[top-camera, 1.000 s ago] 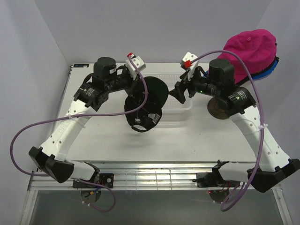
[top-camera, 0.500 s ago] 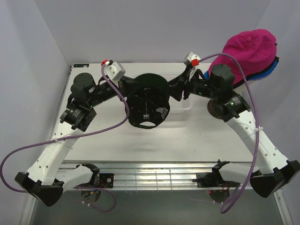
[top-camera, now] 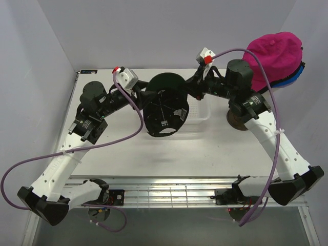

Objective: Stack the hats

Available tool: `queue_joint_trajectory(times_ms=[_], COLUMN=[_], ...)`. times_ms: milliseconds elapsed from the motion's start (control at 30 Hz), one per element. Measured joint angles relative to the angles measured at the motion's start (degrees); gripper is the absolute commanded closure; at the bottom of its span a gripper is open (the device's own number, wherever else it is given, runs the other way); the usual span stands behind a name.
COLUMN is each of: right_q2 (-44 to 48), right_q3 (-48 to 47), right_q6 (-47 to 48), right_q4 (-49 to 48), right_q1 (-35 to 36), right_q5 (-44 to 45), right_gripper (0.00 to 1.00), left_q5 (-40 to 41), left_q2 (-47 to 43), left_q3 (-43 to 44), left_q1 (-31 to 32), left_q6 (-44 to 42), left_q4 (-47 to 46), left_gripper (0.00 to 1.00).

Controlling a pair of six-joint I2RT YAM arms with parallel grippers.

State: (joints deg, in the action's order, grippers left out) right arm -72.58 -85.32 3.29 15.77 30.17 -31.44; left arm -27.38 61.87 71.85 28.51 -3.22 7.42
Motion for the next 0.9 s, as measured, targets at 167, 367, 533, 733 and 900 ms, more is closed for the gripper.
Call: queue_joint_trajectory(times_ms=[167,367,533,733,900], right_q2=[-6.8,-15.9,-20.8,-20.7,-17.7], right_q3=[-13.4,-26.8,-30.0,-26.0,-19.4], right_q6=[8.5,22.3,39.7,71.1,90.8], right_q4=[5.2,1.4,-10.8,-29.6,-38.8], right_q1=[0.0,0.0,0.5,0.7,-0.7], right_q5=[8.6,27.5,44.8,52.5,51.8], right_gripper=[0.92,0.92,0.92,0.92,0.92], left_q5=[1.5,2.9,3.7,4.0,3.7], left_q2=[-1.0,-4.1,-7.4,-8.1,-8.1], left_q3=[-0.3,-0.8,-3.8,-5.3,-5.4], left_q1=[0.2,0.2,0.2,0.5,0.6], left_q6=[-4.0,-7.4,-9.3,-10.4,-10.4], left_q4=[2.7,3.7,3.7,3.8,4.2], left_gripper=[0.02,0.02,0.02,0.02,0.02])
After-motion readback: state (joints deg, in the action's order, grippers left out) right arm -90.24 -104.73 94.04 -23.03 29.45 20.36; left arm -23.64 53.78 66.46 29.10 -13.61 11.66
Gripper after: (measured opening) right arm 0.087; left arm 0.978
